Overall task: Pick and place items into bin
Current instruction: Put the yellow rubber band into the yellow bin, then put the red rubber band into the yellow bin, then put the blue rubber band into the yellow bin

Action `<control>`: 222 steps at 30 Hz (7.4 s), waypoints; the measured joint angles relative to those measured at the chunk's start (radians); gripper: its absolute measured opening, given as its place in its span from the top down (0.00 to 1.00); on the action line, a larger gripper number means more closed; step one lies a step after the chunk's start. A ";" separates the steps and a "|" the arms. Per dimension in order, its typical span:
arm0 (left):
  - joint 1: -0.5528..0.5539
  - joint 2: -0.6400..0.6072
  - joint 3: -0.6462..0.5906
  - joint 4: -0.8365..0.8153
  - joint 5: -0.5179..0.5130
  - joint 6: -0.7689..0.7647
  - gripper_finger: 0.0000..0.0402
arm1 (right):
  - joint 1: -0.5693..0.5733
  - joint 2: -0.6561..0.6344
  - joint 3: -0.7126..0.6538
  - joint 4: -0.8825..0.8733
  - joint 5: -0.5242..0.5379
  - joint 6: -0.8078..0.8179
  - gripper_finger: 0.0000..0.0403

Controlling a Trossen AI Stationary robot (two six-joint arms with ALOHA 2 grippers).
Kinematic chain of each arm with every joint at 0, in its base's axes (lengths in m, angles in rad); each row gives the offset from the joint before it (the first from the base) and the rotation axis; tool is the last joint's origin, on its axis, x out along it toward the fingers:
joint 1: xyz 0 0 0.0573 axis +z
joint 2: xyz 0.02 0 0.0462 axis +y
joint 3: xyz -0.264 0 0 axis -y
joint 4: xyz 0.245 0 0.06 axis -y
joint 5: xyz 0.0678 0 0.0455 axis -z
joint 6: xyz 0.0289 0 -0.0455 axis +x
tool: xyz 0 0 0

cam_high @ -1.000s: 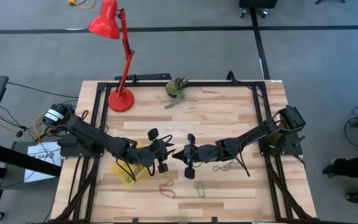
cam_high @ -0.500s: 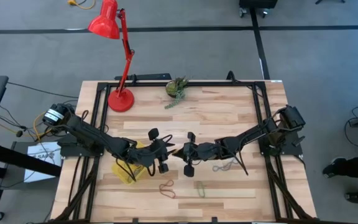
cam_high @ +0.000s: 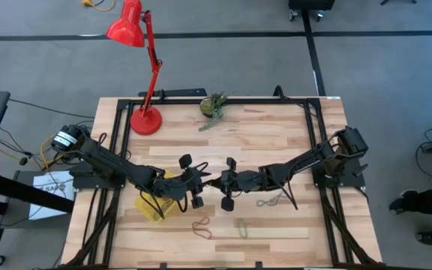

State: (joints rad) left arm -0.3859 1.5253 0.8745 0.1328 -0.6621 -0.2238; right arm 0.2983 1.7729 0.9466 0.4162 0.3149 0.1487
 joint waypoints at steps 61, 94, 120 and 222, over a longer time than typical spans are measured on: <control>-0.290 -0.134 0.530 -1.368 -0.546 -0.479 0.78 | -0.152 0.434 0.688 -0.351 -0.347 -0.168 0.84; -0.220 0.272 0.528 -0.894 0.148 -0.333 0.78 | 0.253 0.262 0.682 -1.640 -0.413 0.142 0.73; -0.151 0.536 0.528 -0.773 0.515 -0.413 0.78 | 0.537 -0.316 -0.094 -0.969 0.091 0.581 0.73; -0.050 0.015 0.116 -0.456 -0.266 -0.404 0.81 | 0.223 -0.328 -0.291 -0.849 -0.161 0.635 0.73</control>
State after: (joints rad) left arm -0.4358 1.5402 0.9909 -0.3229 -0.9281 -0.6278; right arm 0.5211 1.4448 0.6556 -0.4327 0.1543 0.7840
